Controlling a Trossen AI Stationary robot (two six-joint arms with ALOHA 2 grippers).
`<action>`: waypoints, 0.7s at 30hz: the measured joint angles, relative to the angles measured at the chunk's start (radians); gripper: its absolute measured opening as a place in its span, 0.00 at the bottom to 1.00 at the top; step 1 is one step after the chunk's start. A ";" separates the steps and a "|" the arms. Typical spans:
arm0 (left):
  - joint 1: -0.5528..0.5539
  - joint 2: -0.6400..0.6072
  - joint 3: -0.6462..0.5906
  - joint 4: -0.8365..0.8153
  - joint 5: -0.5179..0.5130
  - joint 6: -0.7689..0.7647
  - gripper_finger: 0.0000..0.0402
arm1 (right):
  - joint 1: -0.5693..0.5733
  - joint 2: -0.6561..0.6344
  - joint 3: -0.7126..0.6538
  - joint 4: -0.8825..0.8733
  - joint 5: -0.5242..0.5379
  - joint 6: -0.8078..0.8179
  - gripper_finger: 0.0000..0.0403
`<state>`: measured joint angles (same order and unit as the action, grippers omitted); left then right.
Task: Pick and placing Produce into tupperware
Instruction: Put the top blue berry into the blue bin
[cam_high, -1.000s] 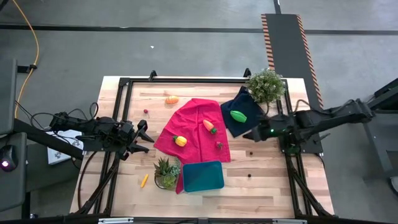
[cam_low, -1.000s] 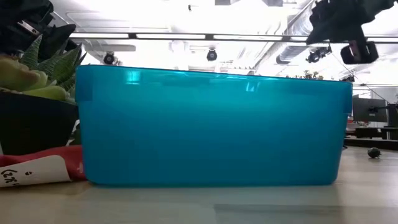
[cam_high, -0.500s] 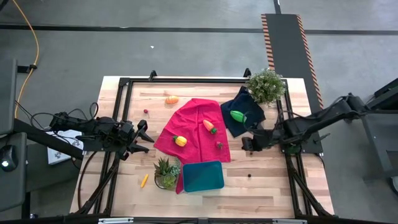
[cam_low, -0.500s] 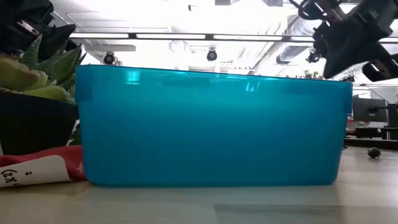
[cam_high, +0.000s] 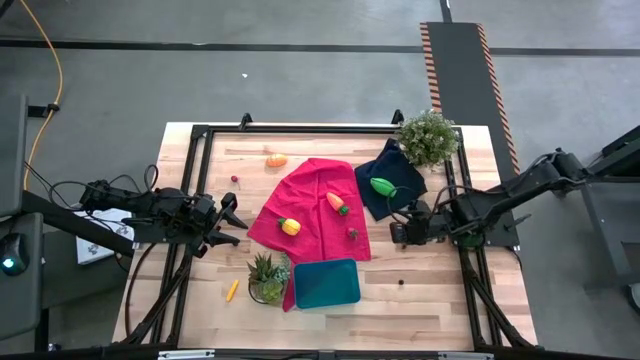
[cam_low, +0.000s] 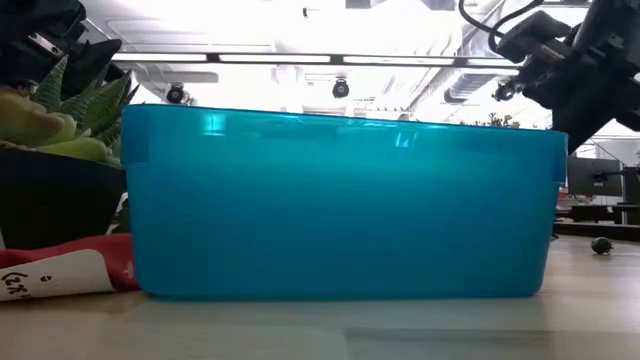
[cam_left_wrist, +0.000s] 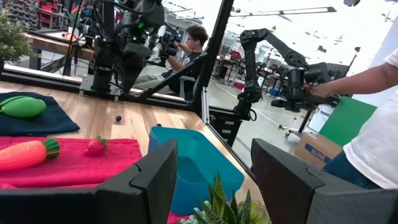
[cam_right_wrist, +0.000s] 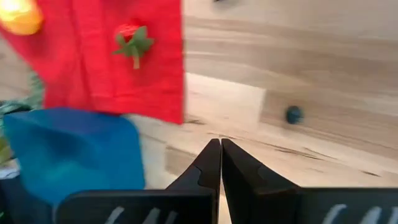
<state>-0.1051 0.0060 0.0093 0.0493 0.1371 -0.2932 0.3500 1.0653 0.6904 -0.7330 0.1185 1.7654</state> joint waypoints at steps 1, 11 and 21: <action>0.000 0.000 0.000 0.000 0.000 0.000 0.48 | 0.000 0.006 0.021 -0.050 0.000 0.004 0.01; 0.000 0.001 0.000 -0.015 0.000 0.000 0.48 | 0.026 0.185 0.283 -0.324 0.075 -0.090 0.01; 0.000 0.001 0.000 -0.014 0.000 0.000 0.48 | 0.113 0.312 0.324 -0.366 0.045 -0.012 0.01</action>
<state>-0.1051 0.0067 0.0090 0.0356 0.1371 -0.2932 0.4629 1.3771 1.0142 -1.0990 0.1639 1.7536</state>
